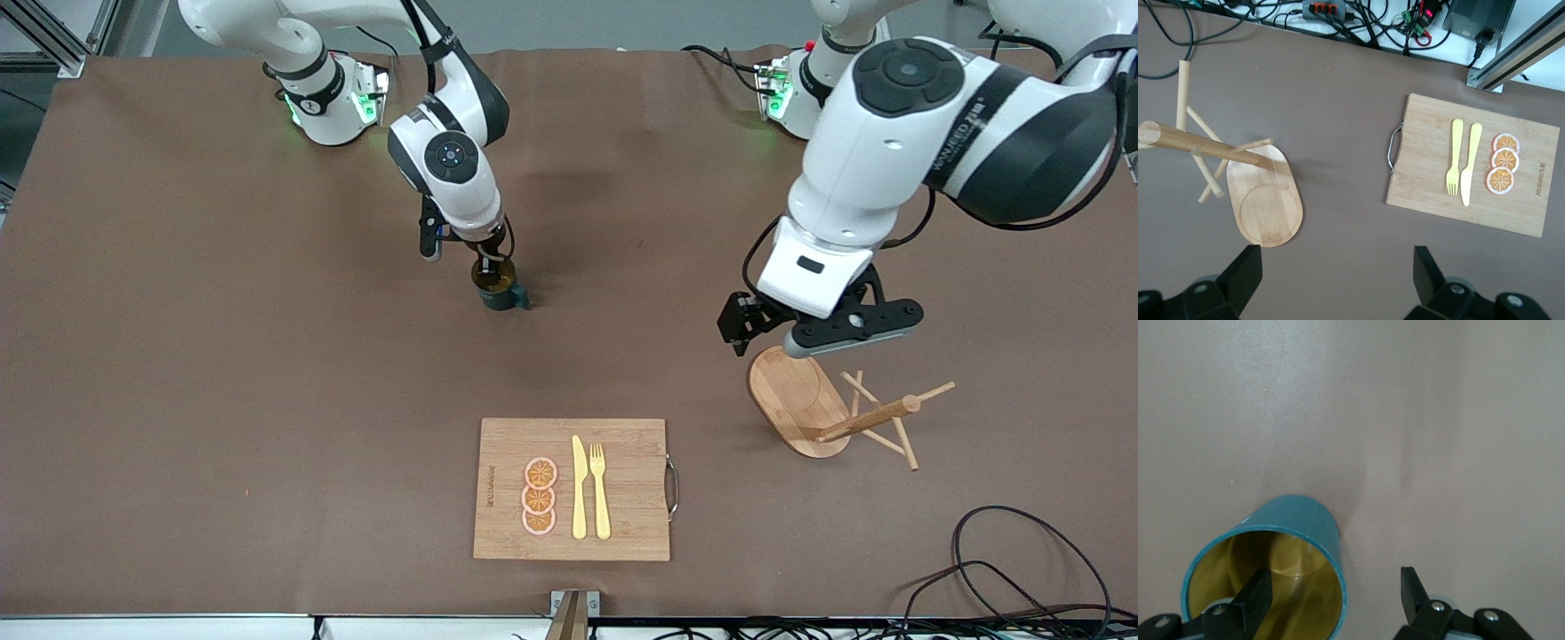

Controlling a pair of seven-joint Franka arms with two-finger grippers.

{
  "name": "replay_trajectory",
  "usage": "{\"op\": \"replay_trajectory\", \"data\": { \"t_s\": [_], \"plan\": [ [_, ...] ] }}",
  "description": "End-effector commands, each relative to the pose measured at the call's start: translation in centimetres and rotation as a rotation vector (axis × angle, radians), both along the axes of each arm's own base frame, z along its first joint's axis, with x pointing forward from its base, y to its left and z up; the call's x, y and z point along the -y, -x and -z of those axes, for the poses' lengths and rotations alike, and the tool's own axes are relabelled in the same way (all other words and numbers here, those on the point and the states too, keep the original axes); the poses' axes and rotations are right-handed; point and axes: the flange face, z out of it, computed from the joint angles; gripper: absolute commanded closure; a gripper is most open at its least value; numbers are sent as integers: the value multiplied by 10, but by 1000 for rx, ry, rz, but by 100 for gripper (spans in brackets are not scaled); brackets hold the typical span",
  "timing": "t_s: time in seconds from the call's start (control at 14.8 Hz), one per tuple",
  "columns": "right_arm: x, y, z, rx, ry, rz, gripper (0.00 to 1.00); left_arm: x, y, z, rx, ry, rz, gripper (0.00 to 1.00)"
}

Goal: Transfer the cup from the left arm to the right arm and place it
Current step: 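Grasp the teal mug rim with the right gripper while the left withdraws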

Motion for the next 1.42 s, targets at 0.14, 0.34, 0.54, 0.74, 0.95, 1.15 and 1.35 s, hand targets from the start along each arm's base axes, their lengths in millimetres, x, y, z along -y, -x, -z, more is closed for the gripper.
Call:
{"op": "replay_trajectory", "data": {
  "t_s": [0.14,0.34,0.54,0.74,0.95,1.15,1.35],
  "plan": [
    [0,2,0,-1,-3,10,44,-26,0,-17,-61,-32,39,0],
    [3,0,0,-3,-1,13,72,-33,-4,-20,-84,-38,70,0],
    [2,0,-1,-4,-5,-55,100,-56,-8,-27,-111,-44,101,0],
    [11,-7,-4,-11,-13,-227,100,-95,-12,-40,-127,-36,147,0],
    [25,-21,-18,-25,-26,-441,100,-125,-8,-58,-129,-21,188,0],
    [53,-43,-42,-3,-55,-652,100,-150,-1,-63,-172,-30,242,0],
    [87,-65,-51,19,-81,-931,100,-172,7,-70,-205,-41,292,0]
  ]
}}
